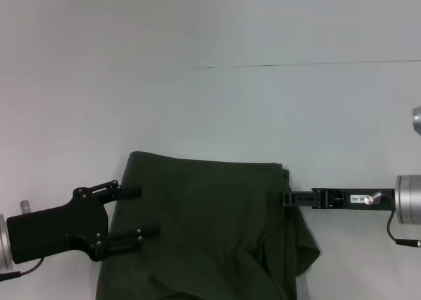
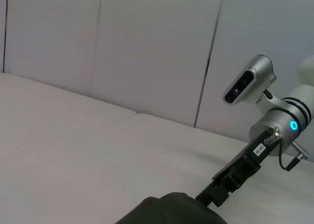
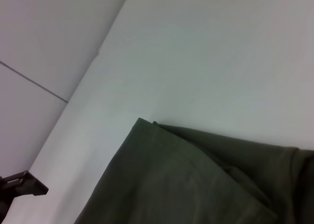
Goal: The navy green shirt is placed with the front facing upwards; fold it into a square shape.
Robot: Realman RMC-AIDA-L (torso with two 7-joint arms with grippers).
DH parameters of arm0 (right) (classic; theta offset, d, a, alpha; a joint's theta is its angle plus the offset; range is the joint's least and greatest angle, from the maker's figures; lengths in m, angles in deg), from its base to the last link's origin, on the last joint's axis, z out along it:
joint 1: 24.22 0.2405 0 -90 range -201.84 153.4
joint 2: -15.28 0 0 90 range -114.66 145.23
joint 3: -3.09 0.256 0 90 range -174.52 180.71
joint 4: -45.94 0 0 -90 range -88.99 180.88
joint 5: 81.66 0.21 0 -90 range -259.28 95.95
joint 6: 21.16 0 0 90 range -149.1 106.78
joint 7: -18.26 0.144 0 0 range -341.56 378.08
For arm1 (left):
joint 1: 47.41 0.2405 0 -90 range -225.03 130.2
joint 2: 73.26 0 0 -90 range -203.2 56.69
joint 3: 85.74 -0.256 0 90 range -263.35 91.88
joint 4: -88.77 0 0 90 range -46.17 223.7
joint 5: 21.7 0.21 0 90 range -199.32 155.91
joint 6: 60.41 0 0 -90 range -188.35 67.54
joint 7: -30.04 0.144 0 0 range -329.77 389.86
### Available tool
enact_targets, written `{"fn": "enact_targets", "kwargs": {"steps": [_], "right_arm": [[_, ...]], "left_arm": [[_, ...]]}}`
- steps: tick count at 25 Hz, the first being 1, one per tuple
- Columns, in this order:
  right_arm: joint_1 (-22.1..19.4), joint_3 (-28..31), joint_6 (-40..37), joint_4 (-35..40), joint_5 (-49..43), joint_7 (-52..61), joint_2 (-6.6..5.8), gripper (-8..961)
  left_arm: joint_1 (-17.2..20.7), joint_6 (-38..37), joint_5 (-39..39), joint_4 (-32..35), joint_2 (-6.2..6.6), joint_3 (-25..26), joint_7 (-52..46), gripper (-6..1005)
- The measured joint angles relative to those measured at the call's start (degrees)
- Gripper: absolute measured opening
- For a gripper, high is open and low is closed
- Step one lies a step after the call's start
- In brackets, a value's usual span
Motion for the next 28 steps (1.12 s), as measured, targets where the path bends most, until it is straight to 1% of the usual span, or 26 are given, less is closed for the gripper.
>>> {"fn": "enact_targets", "kwargs": {"steps": [5, 10, 18, 24, 28], "right_arm": [[1.03, -1.21, 1.02, 0.01, -0.23, 0.36, -0.02, 867], [1.3, -1.7, 1.38, -0.01, -0.31, 0.28, 0.07, 656], [1.3, -1.34, 1.07, 0.42, -0.09, 0.08, -0.09, 417], [1.45, -0.72, 1.38, 0.59, 0.64, 0.07, -0.2, 197], [1.87, 0.97, 1.43, 0.64, 1.13, -0.2, -0.24, 58]], "left_arm": [[0.03, 0.06, -0.07, -0.45, -0.03, 0.12, 0.01, 793], [0.04, 0.08, -0.2, -1.21, -0.03, 0.49, 0.02, 794], [0.5, 0.06, -0.73, -1.54, -0.06, 0.72, 0.12, 794], [0.88, -0.1, -1.56, -1.86, -0.11, 0.69, 0.16, 794], [0.99, -0.08, -1.69, -2.43, -0.12, 0.68, 0.18, 794]]}}
